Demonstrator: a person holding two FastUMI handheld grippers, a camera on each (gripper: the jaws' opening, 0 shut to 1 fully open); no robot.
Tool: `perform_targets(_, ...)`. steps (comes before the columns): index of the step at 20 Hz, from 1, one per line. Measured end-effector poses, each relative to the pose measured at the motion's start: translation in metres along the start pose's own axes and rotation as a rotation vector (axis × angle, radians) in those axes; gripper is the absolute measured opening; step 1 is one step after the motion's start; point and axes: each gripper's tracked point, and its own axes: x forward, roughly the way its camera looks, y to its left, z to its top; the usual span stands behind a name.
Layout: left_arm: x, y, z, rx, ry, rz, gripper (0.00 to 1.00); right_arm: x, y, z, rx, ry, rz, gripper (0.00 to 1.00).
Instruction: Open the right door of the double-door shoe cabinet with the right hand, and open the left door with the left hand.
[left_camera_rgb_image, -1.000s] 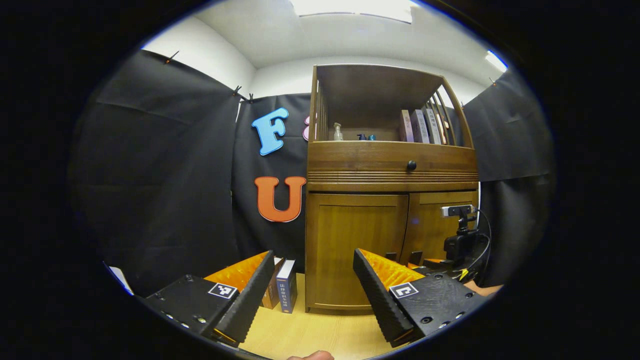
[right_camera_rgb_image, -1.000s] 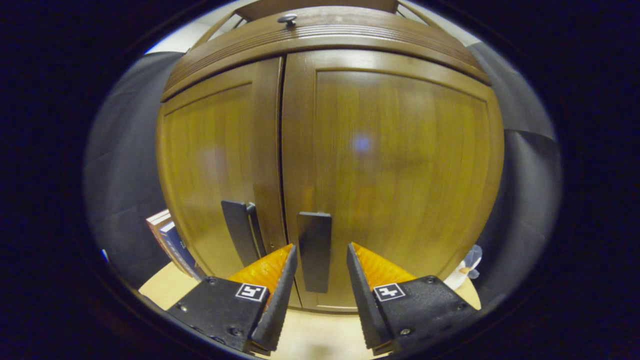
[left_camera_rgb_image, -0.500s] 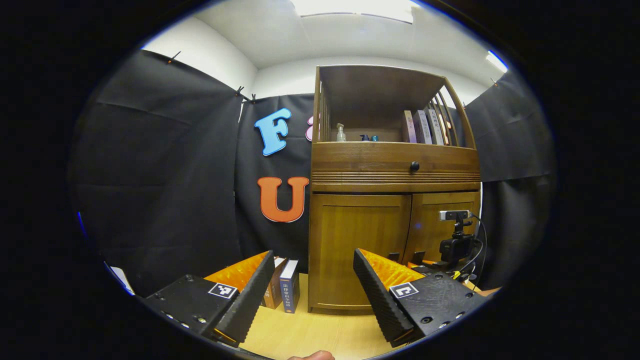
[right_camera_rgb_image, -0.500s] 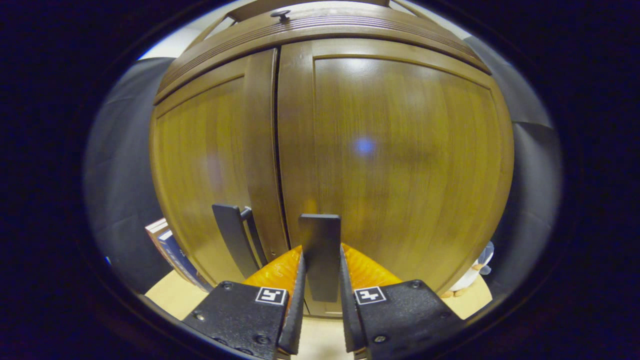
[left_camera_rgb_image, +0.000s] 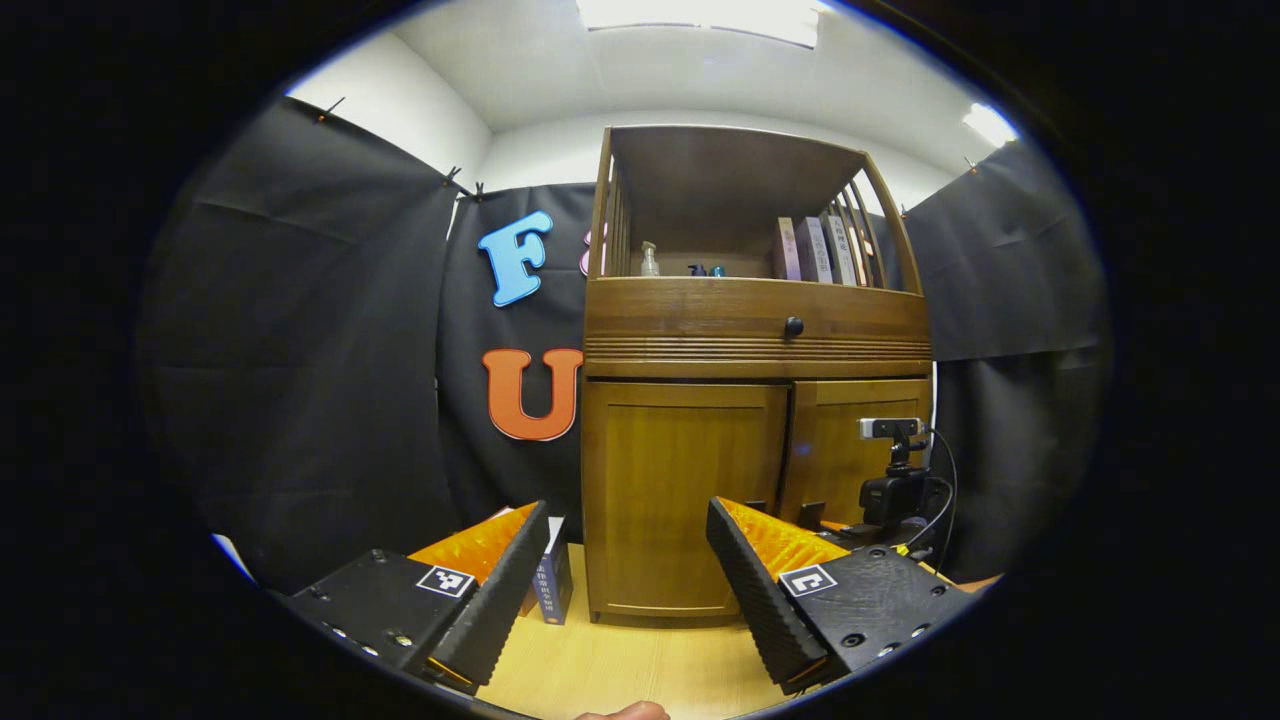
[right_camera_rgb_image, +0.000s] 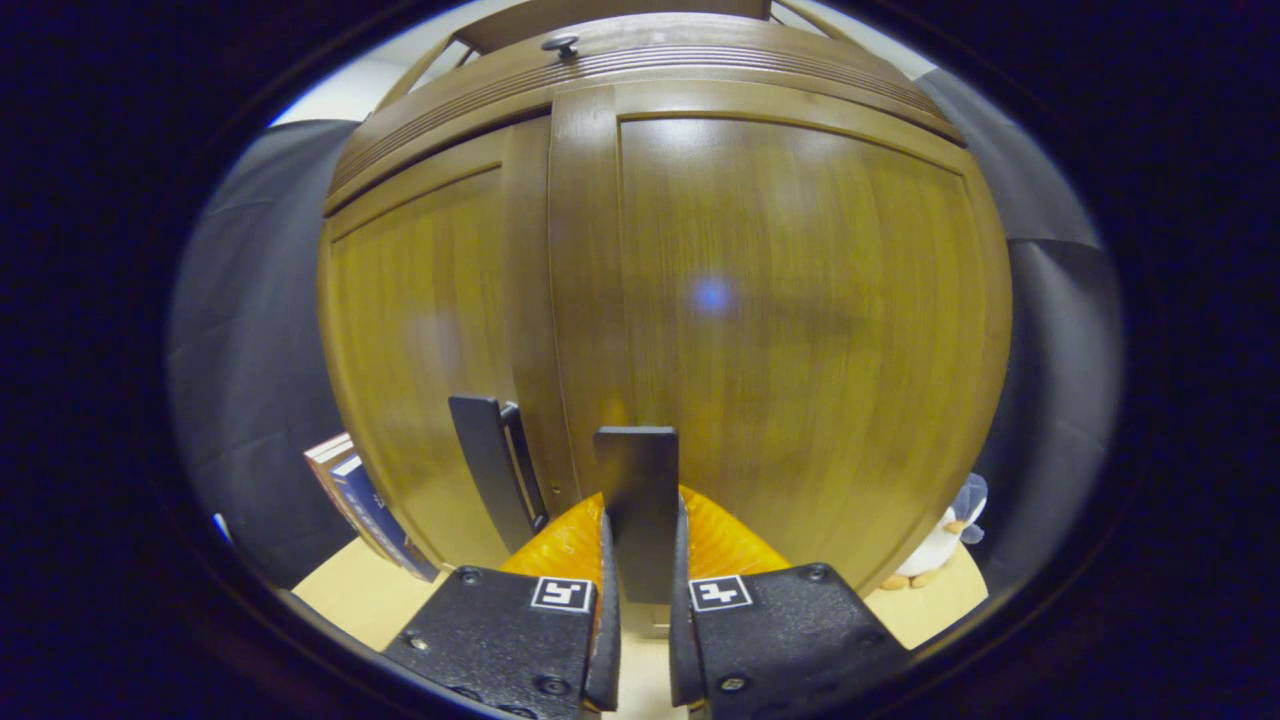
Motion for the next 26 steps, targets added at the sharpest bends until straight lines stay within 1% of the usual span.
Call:
perform_targets(8, 0.005, -0.008, -0.006, 0.004, 0.008, -0.029, 0.95, -0.018, 0.001, -0.007, -0.011, 0.002, 0.022, 0.22)
perform_targets(11, 0.010, -0.016, -0.008, -0.014, 0.012, -0.052, 0.95, -0.026, -0.001, -0.008, -0.021, 0.000, 0.037, 0.22)
perform_targets(17, 0.019, -0.033, -0.008, -0.011, 0.011, -0.097, 0.95, -0.042, -0.004, -0.010, -0.028, 0.004, 0.053, 0.23)
perform_targets(19, 0.022, -0.040, -0.011, -0.010, 0.015, -0.115, 0.95, -0.047, -0.005, -0.012, -0.027, 0.001, 0.049, 0.22)
perform_targets(23, 0.025, -0.051, -0.014, -0.004, 0.022, -0.140, 0.95, -0.065, -0.018, -0.016, -0.022, -0.009, 0.012, 0.22)
perform_targets(26, 0.027, -0.060, -0.017, -0.004, 0.029, -0.157, 0.95, -0.075, -0.023, -0.018, -0.013, -0.011, 0.007, 0.22)
